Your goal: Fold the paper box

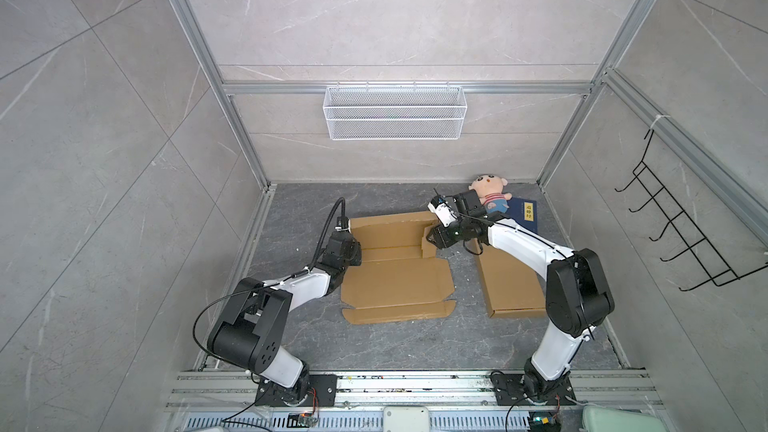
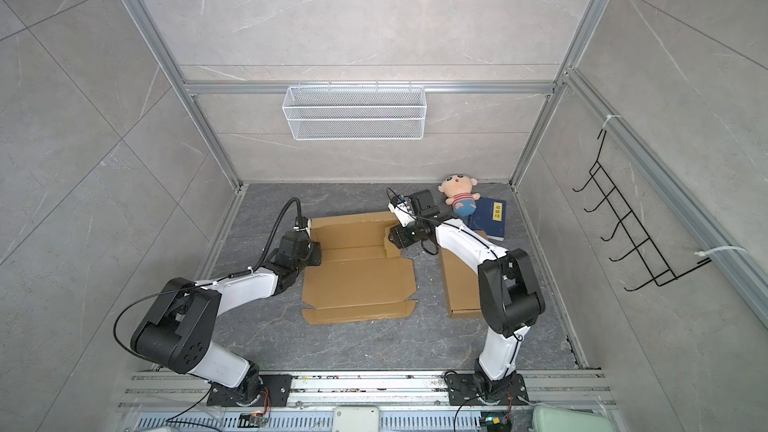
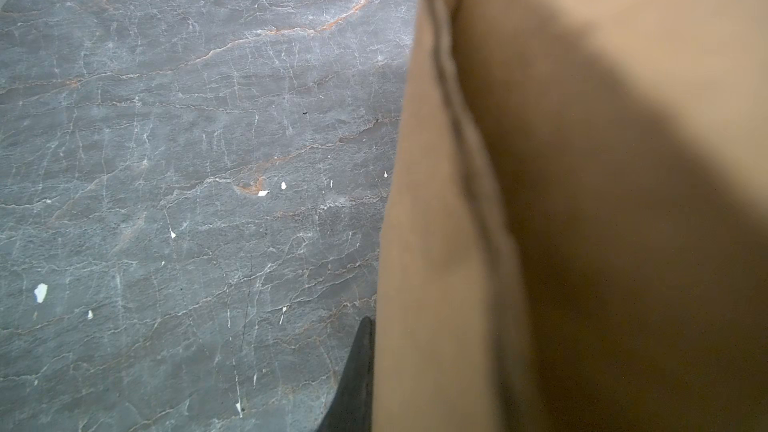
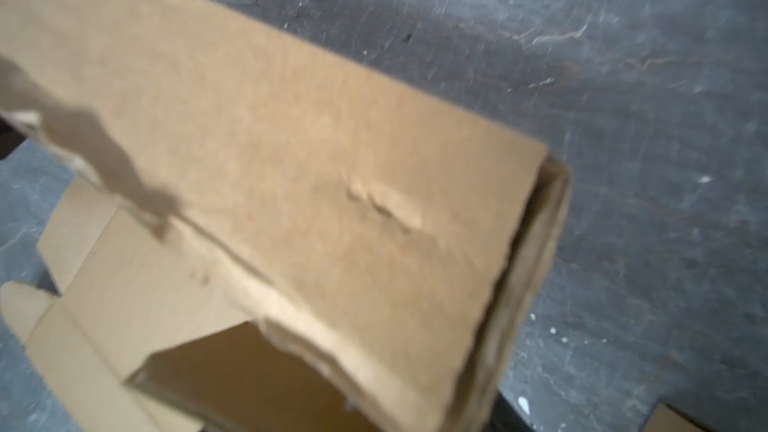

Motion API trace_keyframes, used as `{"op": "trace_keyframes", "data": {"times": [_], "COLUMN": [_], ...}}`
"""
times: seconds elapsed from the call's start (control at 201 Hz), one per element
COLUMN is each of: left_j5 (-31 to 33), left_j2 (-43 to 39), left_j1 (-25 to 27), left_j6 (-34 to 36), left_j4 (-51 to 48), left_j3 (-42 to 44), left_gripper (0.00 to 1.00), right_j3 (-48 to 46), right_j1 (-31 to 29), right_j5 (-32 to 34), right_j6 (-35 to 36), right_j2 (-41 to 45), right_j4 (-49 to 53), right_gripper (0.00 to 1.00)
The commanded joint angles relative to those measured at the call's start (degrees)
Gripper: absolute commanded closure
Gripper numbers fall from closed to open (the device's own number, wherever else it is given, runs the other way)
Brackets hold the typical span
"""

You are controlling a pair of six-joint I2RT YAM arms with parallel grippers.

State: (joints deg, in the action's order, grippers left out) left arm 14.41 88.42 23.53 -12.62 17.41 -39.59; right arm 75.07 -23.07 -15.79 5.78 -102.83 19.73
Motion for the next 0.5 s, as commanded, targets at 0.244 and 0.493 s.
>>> {"op": "trace_keyframes", "data": {"times": [0.244,0.493], "left_j5": [0.82,0.71], "left_j2": [0.15,-0.35], "left_j1": [0.26,0.24], "left_j6": [3.79,2.70], "left_j4": [-3.62,-3.79], "left_j3": [-0.04,0.04], "left_gripper": [1.00,1.00], "right_j3": [-6.62,-7.27], "right_j1": [-4.22,-7.99], "right_j5": [20.81,34.87], "right_j6": [-7.39,-10.00], "right_j2": [0.47,-2.29], "right_j4": [-19.09,-22.66], "right_gripper": [0.48,0.61]}}
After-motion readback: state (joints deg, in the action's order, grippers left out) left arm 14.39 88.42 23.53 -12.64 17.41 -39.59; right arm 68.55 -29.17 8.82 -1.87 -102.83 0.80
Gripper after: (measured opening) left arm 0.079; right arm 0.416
